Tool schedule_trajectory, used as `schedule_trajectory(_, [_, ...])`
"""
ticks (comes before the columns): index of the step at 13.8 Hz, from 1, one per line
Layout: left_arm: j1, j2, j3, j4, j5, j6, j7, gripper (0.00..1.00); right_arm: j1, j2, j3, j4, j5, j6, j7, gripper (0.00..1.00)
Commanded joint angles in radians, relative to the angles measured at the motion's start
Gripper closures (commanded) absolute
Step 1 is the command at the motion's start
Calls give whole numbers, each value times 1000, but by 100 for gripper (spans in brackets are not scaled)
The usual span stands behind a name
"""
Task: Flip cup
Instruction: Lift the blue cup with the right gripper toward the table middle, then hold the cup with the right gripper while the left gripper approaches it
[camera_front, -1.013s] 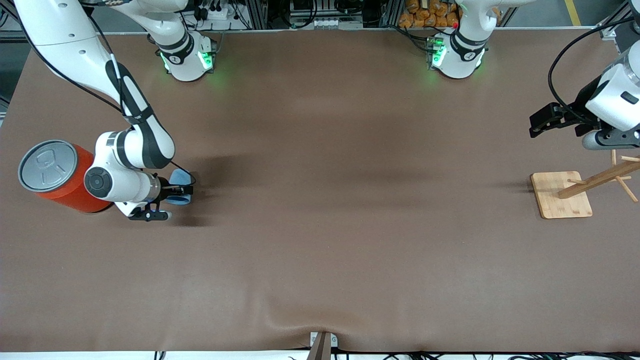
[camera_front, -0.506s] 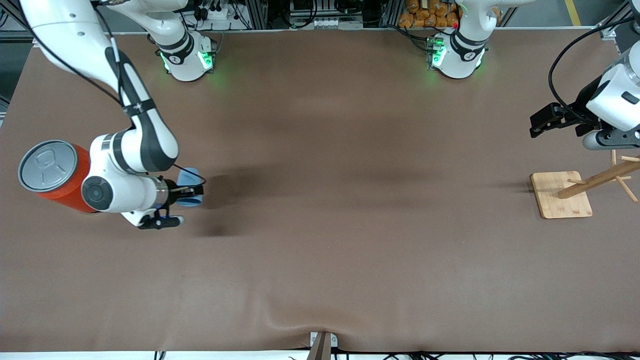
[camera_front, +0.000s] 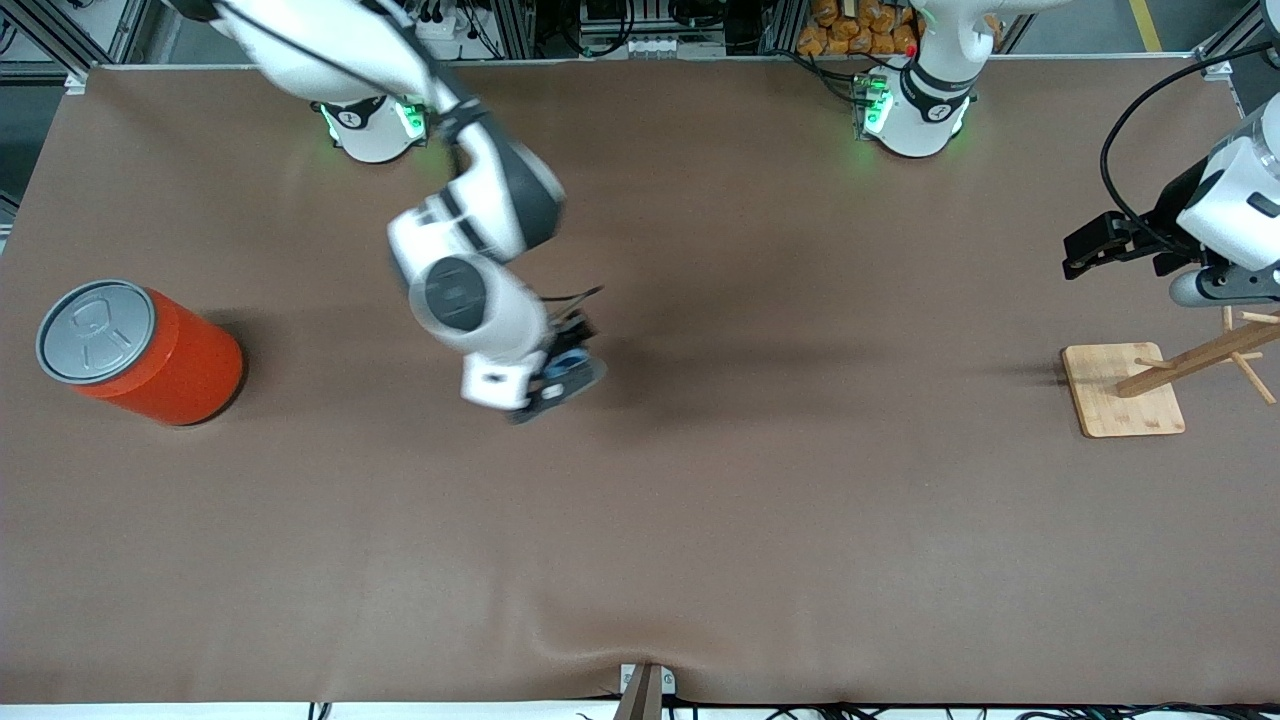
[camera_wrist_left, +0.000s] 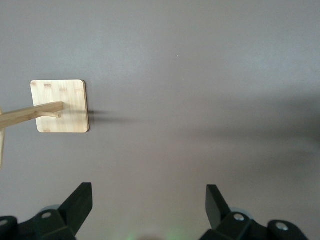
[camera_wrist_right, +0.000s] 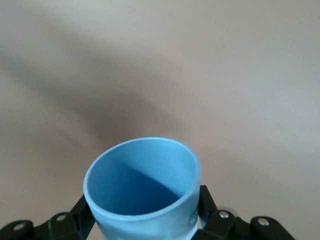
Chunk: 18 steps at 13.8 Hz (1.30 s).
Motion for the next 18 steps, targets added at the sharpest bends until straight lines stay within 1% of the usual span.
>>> schedule_trajectory(1, [7, 10, -3, -5, -20, 4, 12, 0, 51, 133, -16, 160, -20, 83, -268, 90])
schedule_trajectory(2, [7, 20, -3, -7, -47, 6, 11, 0, 69, 150, -16, 161, -34, 151, -404, 90])
schedule_trajectory(3, [7, 29, -3, -9, -72, 6, 11, 0, 107, 157, -20, 161, -42, 177, -444, 90])
schedule_trajectory(4, [9, 39, -3, -18, -80, 6, 9, 0, 153, 171, -27, 170, -68, 196, -449, 90])
schedule_trajectory(6, [9, 45, -3, -41, -90, 12, 9, 0, 221, 231, -26, 251, -205, 185, -453, 100])
schedule_trajectory(7, [10, 45, -3, -61, -112, 24, 9, 0, 268, 249, -27, 264, -247, 161, -444, 100])
schedule_trajectory(8, [16, 45, 3, -87, -147, 41, 0, 0, 305, 265, -45, 278, -253, 126, -443, 100])
schedule_trajectory(9, [41, 48, 1, -117, -191, 65, -5, 0, 330, 277, -79, 281, -253, 87, -443, 100])
schedule_trajectory(11, [87, 83, 1, -172, -295, 107, 0, 0, 370, 308, -107, 281, -255, 71, -438, 100])
schedule_trajectory(13, [110, 150, 1, -179, -397, 118, 8, 0, 399, 323, -124, 281, -255, 71, -406, 99])
schedule_trajectory(14, [113, 183, 1, -177, -431, 127, 9, 0, 401, 326, -125, 281, -255, 73, -398, 94])
schedule_trajectory(16, [108, 227, 0, -177, -486, 156, 9, 0, 407, 337, -127, 281, -255, 79, -359, 90])
schedule_trajectory(18, [95, 267, -3, -177, -566, 159, 9, 0, 424, 341, -127, 281, -266, 84, -309, 88])
